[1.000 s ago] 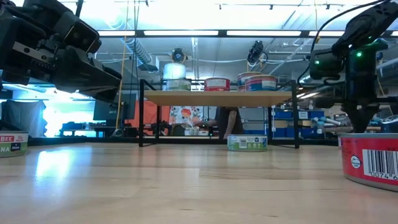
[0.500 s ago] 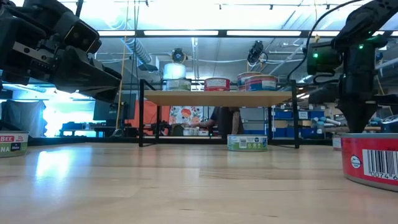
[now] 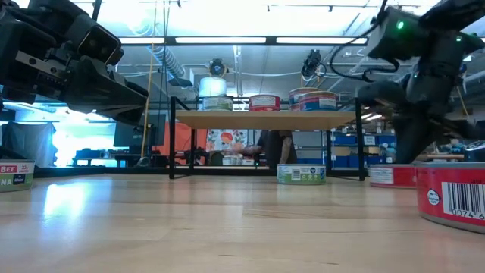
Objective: Stack canned seafood by type on shelf
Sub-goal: Put the red tuna can on the shelf aligned with the red tuna cans
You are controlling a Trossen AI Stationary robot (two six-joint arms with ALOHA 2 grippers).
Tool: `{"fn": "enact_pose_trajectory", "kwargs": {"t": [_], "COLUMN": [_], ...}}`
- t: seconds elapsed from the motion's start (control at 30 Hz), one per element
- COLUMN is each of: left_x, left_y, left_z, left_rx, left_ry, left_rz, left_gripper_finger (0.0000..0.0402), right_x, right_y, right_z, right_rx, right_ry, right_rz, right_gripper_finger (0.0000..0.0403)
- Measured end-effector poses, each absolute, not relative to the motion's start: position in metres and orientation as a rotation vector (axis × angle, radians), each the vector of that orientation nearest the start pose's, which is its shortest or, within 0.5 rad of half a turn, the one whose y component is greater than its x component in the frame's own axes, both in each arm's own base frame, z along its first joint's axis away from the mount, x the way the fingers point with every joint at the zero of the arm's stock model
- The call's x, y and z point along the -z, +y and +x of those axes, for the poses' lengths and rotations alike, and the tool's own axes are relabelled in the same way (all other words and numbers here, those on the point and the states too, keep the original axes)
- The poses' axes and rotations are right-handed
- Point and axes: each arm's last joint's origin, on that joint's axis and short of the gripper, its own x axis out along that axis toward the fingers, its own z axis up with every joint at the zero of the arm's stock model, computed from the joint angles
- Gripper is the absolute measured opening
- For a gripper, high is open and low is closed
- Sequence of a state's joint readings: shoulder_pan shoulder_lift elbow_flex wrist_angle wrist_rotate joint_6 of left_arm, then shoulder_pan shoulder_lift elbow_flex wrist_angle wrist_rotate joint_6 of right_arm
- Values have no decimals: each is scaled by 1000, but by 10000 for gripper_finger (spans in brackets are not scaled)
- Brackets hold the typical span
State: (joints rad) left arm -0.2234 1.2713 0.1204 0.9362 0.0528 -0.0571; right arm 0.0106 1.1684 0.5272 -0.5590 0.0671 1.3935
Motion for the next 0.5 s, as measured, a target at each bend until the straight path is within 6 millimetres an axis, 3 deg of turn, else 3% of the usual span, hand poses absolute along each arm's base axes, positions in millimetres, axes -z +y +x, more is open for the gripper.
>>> {"fn": "enact_pose_trajectory", "kwargs": {"t": [0.3, 0.5], "left_x": [-135, -135], "left_y": [-44, -44], "left_z": [186, 186], "left_rx": [268, 269], "left_ry": [235, 236], "left_rz": [-37, -35], "left_gripper_finger": [6, 6], "right_x": [-140, -153], "right_y": [46, 67], "right_z": [223, 255], "right_rx": [699, 567], "right_ry": [828, 857], "right_rz": [1035, 767], "right_gripper_finger": [2, 3]}}
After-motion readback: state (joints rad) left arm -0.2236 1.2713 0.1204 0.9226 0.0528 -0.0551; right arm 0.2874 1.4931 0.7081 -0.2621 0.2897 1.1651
